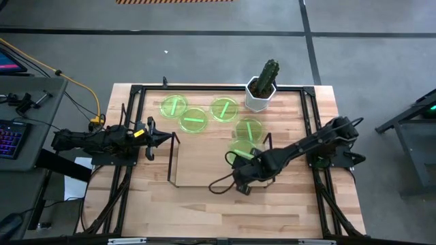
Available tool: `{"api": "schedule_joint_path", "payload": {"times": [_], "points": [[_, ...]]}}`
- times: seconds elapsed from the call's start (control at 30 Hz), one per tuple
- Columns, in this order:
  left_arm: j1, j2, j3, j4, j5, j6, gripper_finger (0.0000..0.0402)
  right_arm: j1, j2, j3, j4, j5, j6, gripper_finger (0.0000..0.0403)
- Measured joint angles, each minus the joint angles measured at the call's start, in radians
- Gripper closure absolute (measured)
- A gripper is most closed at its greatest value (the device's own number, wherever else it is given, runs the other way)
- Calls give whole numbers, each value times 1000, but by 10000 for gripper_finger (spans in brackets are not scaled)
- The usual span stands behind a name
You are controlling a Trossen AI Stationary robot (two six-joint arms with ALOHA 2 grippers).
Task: Place and stack plates onto a shelf
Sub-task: Put the green transparent plate on the shelf
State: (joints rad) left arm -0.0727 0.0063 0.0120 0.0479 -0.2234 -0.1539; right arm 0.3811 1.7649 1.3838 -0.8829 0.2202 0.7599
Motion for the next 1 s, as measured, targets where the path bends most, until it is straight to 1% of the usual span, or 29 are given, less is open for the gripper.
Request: {"api": "schedule_joint_path", "payload": {"times": [0.1, 0.2, 0.23, 0.3, 0.37, 0.47, 0.53, 0.63, 0.77, 0.87, 1.0], "points": [[0, 0, 0, 0, 0, 0, 401, -13, -31, 0, 3, 0, -24, 403], [0, 0, 0, 0, 0, 0, 401, -75, -55, -3, -6, -18, -56, 403], [0, 0, 0, 0, 0, 0, 401, -107, -55, -13, 3, -41, -63, 403], [0, 0, 0, 0, 0, 0, 401, -172, -51, -40, 41, -123, -64, 403], [0, 0, 0, 0, 0, 0, 401, -231, -37, -65, 112, -200, -28, 403], [0, 0, 0, 0, 0, 0, 402, -299, -12, -76, 151, -278, 26, 403], [0, 0, 0, 0, 0, 0, 401, -328, -2, -76, 160, -310, 33, 403], [0, 0, 0, 0, 0, 0, 402, -344, 3, -76, 143, -292, 14, 403], [0, 0, 0, 0, 0, 0, 401, -344, 3, -76, 75, -201, 10, 403], [0, 0, 0, 0, 0, 0, 401, -341, 3, -76, 61, -151, 8, 403], [0, 0, 0, 0, 0, 0, 401, -341, 19, -76, 80, -148, 21, 403]]}}
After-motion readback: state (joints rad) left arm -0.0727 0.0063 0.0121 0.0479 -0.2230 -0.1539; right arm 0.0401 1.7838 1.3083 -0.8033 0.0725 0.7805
